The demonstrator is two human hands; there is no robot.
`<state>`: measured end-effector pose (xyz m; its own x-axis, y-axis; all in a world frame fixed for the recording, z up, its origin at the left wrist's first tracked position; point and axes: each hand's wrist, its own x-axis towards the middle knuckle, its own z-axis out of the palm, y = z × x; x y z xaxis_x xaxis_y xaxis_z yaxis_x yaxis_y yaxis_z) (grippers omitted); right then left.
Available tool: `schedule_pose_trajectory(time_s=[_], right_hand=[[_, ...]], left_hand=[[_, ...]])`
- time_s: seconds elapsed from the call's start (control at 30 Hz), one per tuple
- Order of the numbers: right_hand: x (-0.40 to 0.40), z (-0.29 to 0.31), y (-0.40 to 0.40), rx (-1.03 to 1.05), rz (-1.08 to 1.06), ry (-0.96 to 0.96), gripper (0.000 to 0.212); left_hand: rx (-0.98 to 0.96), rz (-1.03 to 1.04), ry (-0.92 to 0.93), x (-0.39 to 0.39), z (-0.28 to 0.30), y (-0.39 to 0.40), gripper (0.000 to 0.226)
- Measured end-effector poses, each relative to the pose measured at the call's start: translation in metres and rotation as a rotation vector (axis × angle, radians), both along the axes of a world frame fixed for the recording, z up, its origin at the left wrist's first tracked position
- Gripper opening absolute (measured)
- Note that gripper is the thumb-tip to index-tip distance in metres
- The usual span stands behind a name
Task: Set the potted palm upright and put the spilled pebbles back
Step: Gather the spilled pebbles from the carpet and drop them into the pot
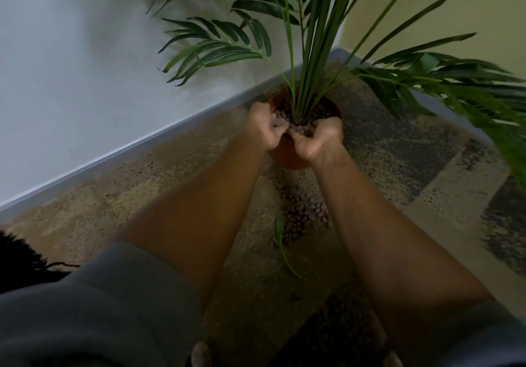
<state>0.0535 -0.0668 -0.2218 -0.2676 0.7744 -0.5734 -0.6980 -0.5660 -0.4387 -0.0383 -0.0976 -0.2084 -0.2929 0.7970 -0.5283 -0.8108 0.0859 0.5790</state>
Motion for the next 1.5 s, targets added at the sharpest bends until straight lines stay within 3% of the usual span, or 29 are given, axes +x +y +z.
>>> schedule_pose_trajectory(time_s=[0.17, 0.4, 0.7, 0.87, 1.0, 1.1, 1.2, 1.3, 1.43, 1.5], right_hand=[[0.013, -0.005, 0.011, 0.019, -0.002, 0.080, 0.051], [0.016, -0.007, -0.002, 0.035, 0.067, 0.088, 0.047], [0.022, -0.041, -0.038, 0.079, 0.467, -0.376, 0.021], [0.027, -0.069, -0.063, 0.218, 0.813, -0.800, 0.024], [0.032, -0.081, -0.086, 0.490, 1.151, -1.190, 0.021], [0.035, -0.092, -0.098, 0.759, 1.339, -1.384, 0.026], [0.040, -0.111, -0.105, 0.914, 1.406, -1.462, 0.033], [0.048, -0.124, -0.109, 0.897, 1.494, -1.449, 0.032], [0.055, -0.128, -0.109, 1.072, 1.549, -1.558, 0.042], [0.057, -0.131, -0.111, 1.099, 1.539, -1.548, 0.033]], left_hand=[[0.148, -0.123, -0.163, -0.005, 0.000, 0.001, 0.050], [0.097, -0.042, -0.119, -0.010, -0.015, -0.010, 0.049], [-0.170, -0.024, 0.114, -0.004, -0.065, -0.055, 0.039], [-0.415, -0.296, 0.528, 0.000, -0.104, -0.079, 0.017], [-0.546, -0.615, 0.864, -0.003, -0.138, -0.100, 0.021], [-0.518, -0.855, 1.107, 0.000, -0.145, -0.110, 0.027], [-0.461, -1.144, 1.308, 0.008, -0.142, -0.118, 0.022], [-0.473, -1.372, 1.440, 0.016, -0.137, -0.126, 0.013], [-0.403, -1.393, 1.522, 0.023, -0.134, -0.138, 0.032], [-0.446, -1.343, 1.593, 0.026, -0.135, -0.145, 0.046]])
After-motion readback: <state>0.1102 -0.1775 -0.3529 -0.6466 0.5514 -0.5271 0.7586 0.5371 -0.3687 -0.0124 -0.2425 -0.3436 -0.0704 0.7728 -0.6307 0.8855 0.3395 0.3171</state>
